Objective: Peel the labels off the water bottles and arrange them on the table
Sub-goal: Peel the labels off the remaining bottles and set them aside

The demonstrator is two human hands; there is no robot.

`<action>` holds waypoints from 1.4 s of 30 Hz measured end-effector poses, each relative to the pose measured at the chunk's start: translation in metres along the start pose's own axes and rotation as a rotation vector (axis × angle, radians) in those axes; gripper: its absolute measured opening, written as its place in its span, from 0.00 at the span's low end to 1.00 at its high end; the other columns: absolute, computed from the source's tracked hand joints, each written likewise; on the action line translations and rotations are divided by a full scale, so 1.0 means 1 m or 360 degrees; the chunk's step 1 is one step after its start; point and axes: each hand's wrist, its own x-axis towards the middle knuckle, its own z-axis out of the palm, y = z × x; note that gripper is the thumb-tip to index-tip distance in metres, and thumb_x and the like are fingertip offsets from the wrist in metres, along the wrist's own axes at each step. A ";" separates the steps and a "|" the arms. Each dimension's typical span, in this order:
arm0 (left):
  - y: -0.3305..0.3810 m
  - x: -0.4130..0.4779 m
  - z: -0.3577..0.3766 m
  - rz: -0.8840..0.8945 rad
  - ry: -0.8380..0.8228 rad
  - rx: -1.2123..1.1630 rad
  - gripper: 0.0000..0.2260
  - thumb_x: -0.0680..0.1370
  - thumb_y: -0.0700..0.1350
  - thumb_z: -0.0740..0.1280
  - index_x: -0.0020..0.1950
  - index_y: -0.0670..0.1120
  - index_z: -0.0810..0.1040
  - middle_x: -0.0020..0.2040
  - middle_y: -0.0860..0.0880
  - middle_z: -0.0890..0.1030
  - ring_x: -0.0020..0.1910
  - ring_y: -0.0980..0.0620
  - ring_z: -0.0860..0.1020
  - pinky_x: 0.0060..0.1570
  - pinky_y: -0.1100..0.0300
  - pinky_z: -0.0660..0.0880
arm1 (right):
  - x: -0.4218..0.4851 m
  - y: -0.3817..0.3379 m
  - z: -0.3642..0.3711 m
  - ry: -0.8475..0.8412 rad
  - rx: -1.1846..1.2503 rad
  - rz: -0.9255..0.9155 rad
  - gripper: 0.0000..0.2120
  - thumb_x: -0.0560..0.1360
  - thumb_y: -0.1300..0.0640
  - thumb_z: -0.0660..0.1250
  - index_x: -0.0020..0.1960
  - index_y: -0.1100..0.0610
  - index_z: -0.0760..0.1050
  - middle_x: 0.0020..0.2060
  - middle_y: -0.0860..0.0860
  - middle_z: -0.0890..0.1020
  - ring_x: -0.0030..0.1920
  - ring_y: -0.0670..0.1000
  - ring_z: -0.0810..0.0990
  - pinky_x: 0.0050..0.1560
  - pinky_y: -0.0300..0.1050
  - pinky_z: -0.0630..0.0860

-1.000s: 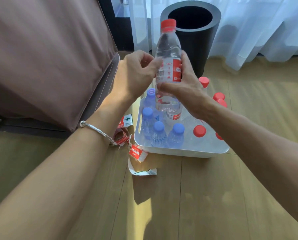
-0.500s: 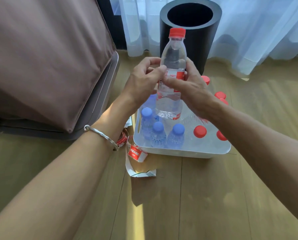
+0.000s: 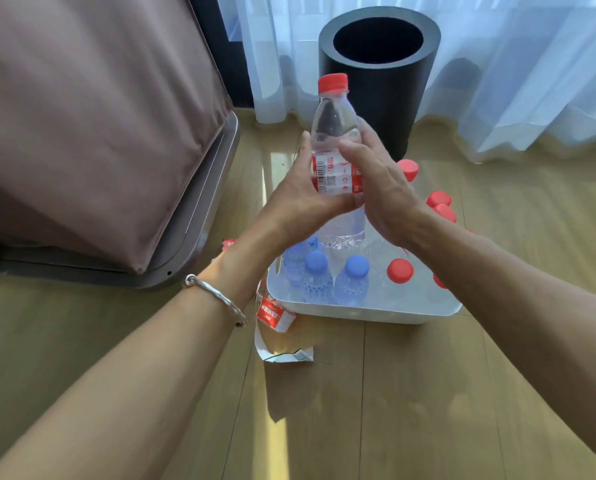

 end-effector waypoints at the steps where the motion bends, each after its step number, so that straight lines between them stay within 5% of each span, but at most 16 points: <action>1: -0.001 0.000 0.002 0.0005 0.0058 0.0022 0.47 0.67 0.49 0.79 0.79 0.50 0.55 0.57 0.52 0.83 0.54 0.55 0.83 0.58 0.47 0.80 | 0.001 0.000 0.000 0.0009 -0.0021 0.0005 0.32 0.77 0.53 0.61 0.78 0.60 0.55 0.60 0.55 0.74 0.57 0.50 0.81 0.61 0.49 0.78; 5: -0.006 -0.002 0.007 0.0012 0.0266 0.0111 0.50 0.64 0.58 0.79 0.79 0.54 0.54 0.58 0.56 0.82 0.55 0.57 0.82 0.55 0.49 0.80 | 0.004 0.005 0.000 0.0016 -0.0083 -0.0001 0.27 0.83 0.61 0.53 0.80 0.55 0.50 0.57 0.45 0.76 0.48 0.38 0.83 0.48 0.33 0.77; 8: -0.004 -0.005 0.008 -0.0016 0.0314 0.0206 0.50 0.64 0.60 0.78 0.80 0.54 0.54 0.57 0.57 0.82 0.53 0.58 0.82 0.54 0.51 0.81 | 0.004 0.005 0.000 0.0038 -0.0102 0.0043 0.30 0.79 0.61 0.54 0.80 0.53 0.53 0.66 0.56 0.75 0.54 0.45 0.82 0.54 0.39 0.78; 11: 0.004 -0.011 0.011 -0.0034 0.0399 0.0454 0.49 0.67 0.61 0.77 0.80 0.55 0.52 0.56 0.56 0.82 0.52 0.56 0.82 0.53 0.51 0.81 | 0.001 0.003 0.001 0.0006 -0.0021 0.0019 0.25 0.78 0.65 0.52 0.74 0.54 0.63 0.62 0.60 0.77 0.54 0.53 0.81 0.58 0.50 0.78; 22: 0.020 -0.024 0.014 -0.0040 0.0470 0.0894 0.49 0.72 0.59 0.73 0.81 0.54 0.42 0.57 0.49 0.83 0.53 0.48 0.82 0.50 0.56 0.76 | -0.002 -0.006 0.002 0.0003 0.0368 0.0007 0.25 0.67 0.61 0.56 0.63 0.49 0.72 0.54 0.58 0.79 0.51 0.55 0.81 0.55 0.56 0.79; 27: 0.022 -0.021 0.015 0.0074 0.0504 0.1023 0.47 0.75 0.62 0.69 0.81 0.52 0.41 0.55 0.47 0.83 0.49 0.47 0.82 0.47 0.55 0.78 | -0.001 0.000 -0.001 0.0119 0.0186 -0.0020 0.37 0.69 0.74 0.55 0.75 0.51 0.62 0.59 0.61 0.79 0.51 0.56 0.82 0.46 0.48 0.81; 33: 0.023 -0.021 0.016 0.0014 0.0464 0.0998 0.48 0.74 0.58 0.72 0.81 0.51 0.41 0.57 0.48 0.83 0.51 0.47 0.82 0.47 0.57 0.76 | -0.004 -0.005 -0.003 -0.0003 0.0422 0.0001 0.27 0.65 0.62 0.56 0.63 0.49 0.71 0.51 0.54 0.81 0.49 0.52 0.82 0.45 0.48 0.80; 42: 0.023 -0.021 0.016 0.0025 0.0478 0.1082 0.48 0.74 0.61 0.70 0.81 0.51 0.40 0.57 0.45 0.83 0.52 0.43 0.82 0.52 0.50 0.78 | -0.002 -0.003 0.000 0.0127 0.0292 0.0020 0.36 0.66 0.68 0.58 0.74 0.51 0.62 0.52 0.54 0.82 0.48 0.53 0.84 0.44 0.48 0.80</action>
